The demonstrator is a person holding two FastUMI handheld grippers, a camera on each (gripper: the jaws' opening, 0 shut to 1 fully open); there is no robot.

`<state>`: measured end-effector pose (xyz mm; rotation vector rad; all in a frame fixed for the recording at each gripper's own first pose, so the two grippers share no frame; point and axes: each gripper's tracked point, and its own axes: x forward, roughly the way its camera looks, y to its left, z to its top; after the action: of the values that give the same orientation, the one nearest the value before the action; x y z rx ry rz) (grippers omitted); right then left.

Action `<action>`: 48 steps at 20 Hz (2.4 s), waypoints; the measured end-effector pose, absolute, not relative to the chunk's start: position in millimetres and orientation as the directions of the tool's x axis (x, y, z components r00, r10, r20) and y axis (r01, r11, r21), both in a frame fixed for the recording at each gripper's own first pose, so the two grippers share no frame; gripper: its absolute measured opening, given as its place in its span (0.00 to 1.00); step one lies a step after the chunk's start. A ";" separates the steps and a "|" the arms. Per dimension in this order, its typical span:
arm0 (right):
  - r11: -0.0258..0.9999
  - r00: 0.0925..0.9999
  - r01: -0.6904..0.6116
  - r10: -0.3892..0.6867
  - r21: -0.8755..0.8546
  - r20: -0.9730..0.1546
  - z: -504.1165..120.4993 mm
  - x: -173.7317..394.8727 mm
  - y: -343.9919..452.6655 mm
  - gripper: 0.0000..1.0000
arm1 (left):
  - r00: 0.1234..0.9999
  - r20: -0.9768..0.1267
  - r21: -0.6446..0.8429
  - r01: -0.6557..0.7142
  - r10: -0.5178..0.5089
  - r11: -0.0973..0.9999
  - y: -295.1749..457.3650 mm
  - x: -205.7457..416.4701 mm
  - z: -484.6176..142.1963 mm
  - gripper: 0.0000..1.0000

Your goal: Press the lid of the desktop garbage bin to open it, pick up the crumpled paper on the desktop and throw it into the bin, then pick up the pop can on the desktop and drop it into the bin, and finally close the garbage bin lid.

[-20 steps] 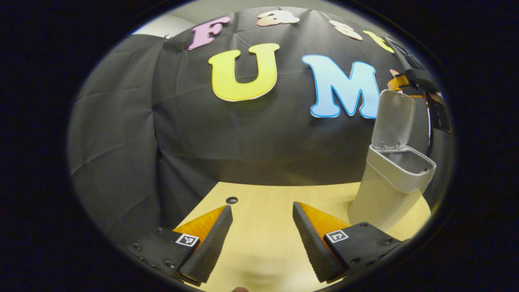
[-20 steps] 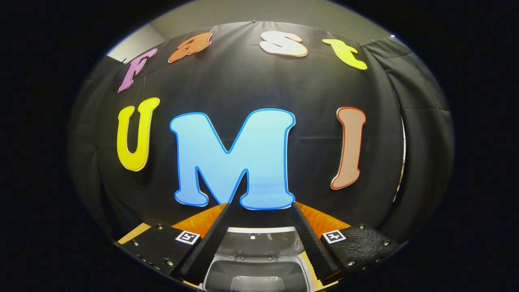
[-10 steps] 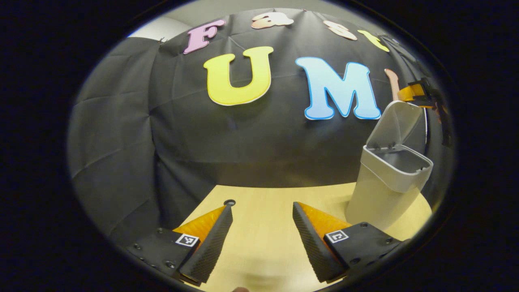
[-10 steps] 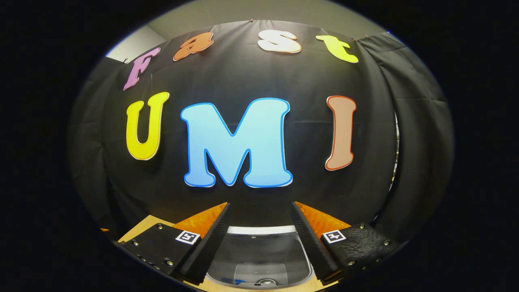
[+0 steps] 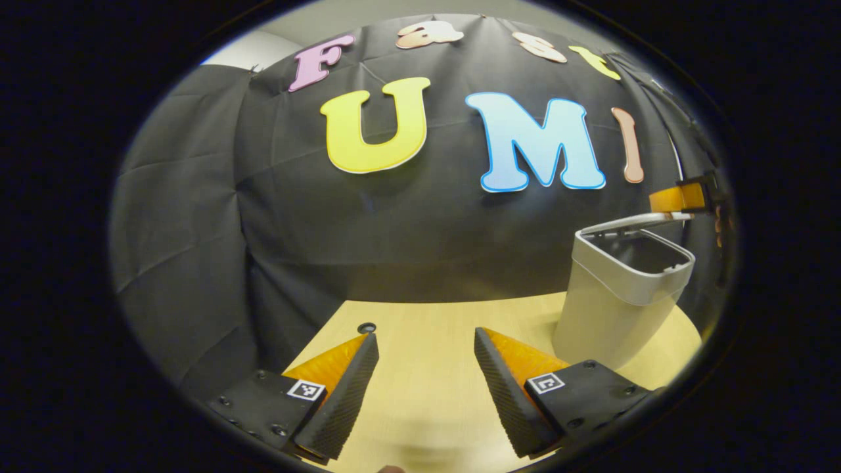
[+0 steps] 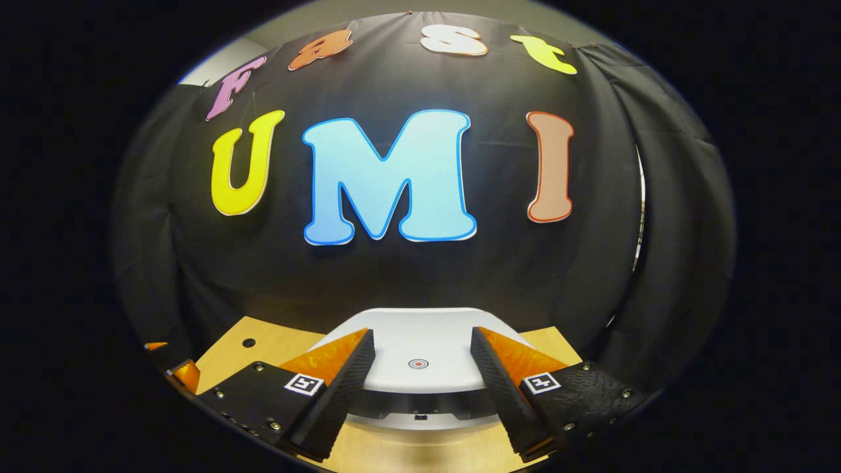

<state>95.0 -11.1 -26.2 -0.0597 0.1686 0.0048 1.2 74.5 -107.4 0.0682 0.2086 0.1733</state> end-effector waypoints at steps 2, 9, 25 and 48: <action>0.999 0.983 -0.008 -0.002 -0.053 -0.184 -35.2 93.4 -12.5 0.95 | 0.963 -0.201 0.086 -0.166 0.180 0.982 74.8 1.0 -107.8 1.00; 0.997 0.973 -0.015 -0.002 -0.072 -0.231 -62.0 91.7 -13.6 0.95 | 0.963 -0.204 0.079 -0.162 0.175 0.984 73.8 0.5 -108.6 1.00; 0.995 0.977 -0.029 0.008 -0.100 -0.212 -75.1 89.5 -13.3 0.95 | 0.963 -0.218 0.071 -0.143 0.156 0.987 69.2 2.4 -111.5 0.90; 0.997 0.991 -0.025 0.016 -0.068 -0.131 -75.3 88.2 -13.7 0.95 | 0.974 -0.183 0.065 -0.122 0.132 0.990 54.7 6.2 -95.7 0.96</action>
<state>88.2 -13.7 -75.3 -0.0694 0.1305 0.0205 6.2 54.7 -95.7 0.0532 0.1879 0.1278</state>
